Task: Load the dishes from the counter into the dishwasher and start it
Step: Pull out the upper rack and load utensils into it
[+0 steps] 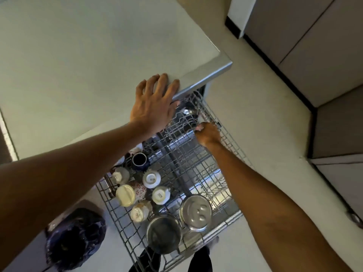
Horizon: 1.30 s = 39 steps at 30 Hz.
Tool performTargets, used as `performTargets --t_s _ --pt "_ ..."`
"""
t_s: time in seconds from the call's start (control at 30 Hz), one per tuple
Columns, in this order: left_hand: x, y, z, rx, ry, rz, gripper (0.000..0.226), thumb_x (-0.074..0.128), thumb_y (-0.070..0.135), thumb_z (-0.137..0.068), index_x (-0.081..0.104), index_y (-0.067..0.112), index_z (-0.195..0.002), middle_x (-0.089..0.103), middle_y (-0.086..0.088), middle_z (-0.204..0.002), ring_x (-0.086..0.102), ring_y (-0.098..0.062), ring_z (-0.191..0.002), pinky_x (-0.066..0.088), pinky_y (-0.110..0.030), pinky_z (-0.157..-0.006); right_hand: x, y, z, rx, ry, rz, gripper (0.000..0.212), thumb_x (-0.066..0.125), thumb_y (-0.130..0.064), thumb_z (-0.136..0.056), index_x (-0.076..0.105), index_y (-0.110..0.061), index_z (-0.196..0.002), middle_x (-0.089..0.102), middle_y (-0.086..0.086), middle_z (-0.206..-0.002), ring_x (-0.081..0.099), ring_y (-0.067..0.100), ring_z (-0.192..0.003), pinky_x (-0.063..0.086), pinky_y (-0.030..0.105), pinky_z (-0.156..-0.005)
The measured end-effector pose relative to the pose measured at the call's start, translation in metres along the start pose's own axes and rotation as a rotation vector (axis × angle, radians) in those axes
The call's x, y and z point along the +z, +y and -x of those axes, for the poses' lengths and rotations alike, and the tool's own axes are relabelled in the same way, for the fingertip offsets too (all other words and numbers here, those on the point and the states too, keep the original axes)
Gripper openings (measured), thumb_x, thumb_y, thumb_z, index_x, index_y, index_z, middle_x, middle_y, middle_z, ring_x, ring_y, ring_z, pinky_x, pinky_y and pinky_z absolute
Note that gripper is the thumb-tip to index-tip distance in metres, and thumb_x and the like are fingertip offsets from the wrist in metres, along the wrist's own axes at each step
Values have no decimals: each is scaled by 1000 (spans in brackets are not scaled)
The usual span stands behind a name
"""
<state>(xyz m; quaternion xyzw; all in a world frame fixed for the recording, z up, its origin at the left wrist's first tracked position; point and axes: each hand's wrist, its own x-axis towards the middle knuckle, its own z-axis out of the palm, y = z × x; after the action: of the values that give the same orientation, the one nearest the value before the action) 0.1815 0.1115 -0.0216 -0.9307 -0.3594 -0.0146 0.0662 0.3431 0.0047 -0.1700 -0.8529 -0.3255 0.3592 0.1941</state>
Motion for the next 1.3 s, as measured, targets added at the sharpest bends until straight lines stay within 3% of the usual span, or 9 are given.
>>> performTargets --t_s 0.2,0.37,0.47,0.57,0.73,0.83,1.0,1.13,1.3 --pt "-12 -5 10 35 5 209 58 51 45 -93 35 24 -144 34 -12 -149 31 -33 -137 26 -51 -113 0 -15 75 52 60 18 25 51 -32 -91 74 -22 -96 74 3 -110 68 30 -101 50 26 -75" --pt "-20 -37 55 69 -11 580 49 58 34 -88 56 14 -132 50 -12 -138 47 -32 -126 35 -43 -105 14 -45 140 37 90 -44 20 57 -32 -95 71 -26 -109 70 -3 -107 64 17 -90 46 13 -66" --pt "-26 -75 116 72 29 633 42 54 33 -87 64 11 -121 58 -11 -127 53 -31 -116 42 -43 -98 27 -71 177 -48 89 24 17 57 -32 -94 72 -25 -100 73 3 -108 68 25 -95 55 31 -84" --pt "-28 -123 184 36 105 626 36 51 28 -83 70 10 -109 65 -12 -115 59 -32 -106 45 -41 -93 39 -103 215 -122 66 65 15 55 -28 -90 70 -27 -95 72 5 -107 66 29 -96 55 41 -88" --pt "-49 -192 308 -296 138 597 16 61 8 -88 75 12 -95 73 -8 -94 67 -29 -88 47 -31 -80 73 -163 271 -305 41 185 19 52 -24 -90 67 -18 -80 67 8 -91 60 29 -85 49 34 -75" --pt "-60 -223 387 -476 180 626 14 64 10 -88 76 13 -96 75 -6 -94 71 -26 -87 51 -32 -80 104 -199 304 -402 16 188 20 51 -29 -90 66 -18 -83 68 2 -87 63 29 -83 54 38 -80" --pt "-73 -270 500 -657 208 594 13 69 10 -86 77 11 -97 76 -7 -96 71 -27 -87 53 -34 -80 165 -256 366 -578 -49 279 16 55 -28 -90 71 -28 -92 73 5 -105 66 34 -101 51 37 -83" --pt "-85 -316 569 -787 255 538 10 70 13 -84 75 14 -92 74 -6 -91 68 -29 -86 50 -35 -75 220 -309 404 -687 -105 332 18 56 -30 -86 72 -29 -95 75 3 -103 67 33 -101 56 39 -85" --pt "-90 -388 630 -880 288 490 20 68 17 -85 74 10 -102 72 -9 -104 66 -28 -97 50 -37 -85 284 -389 439 -815 -179 373 18 59 -30 -87 73 -29 -98 73 1 -107 65 30 -102 52 36 -84"
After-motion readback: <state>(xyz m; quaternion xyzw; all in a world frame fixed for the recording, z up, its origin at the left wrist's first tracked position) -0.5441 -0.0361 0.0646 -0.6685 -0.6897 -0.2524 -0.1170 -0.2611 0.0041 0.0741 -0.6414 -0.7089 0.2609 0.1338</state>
